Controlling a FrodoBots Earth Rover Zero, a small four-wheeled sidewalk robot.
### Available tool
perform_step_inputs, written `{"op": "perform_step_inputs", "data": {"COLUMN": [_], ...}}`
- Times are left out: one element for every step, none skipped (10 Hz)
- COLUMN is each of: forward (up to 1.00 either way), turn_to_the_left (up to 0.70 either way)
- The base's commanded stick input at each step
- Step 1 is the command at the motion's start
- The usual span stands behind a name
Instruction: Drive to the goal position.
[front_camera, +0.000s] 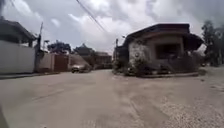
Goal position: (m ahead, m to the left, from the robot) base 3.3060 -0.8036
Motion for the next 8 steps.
{"op": "perform_step_inputs", "data": {"forward": [0.50, 0.50, 0.50, 0.50, 0.50, 0.50, 0.50, 0.50], "turn_to_the_left": [0.01, 0.01, 0.01, 0.01, 0.01, 0.01, 0.01, 0.01]}}
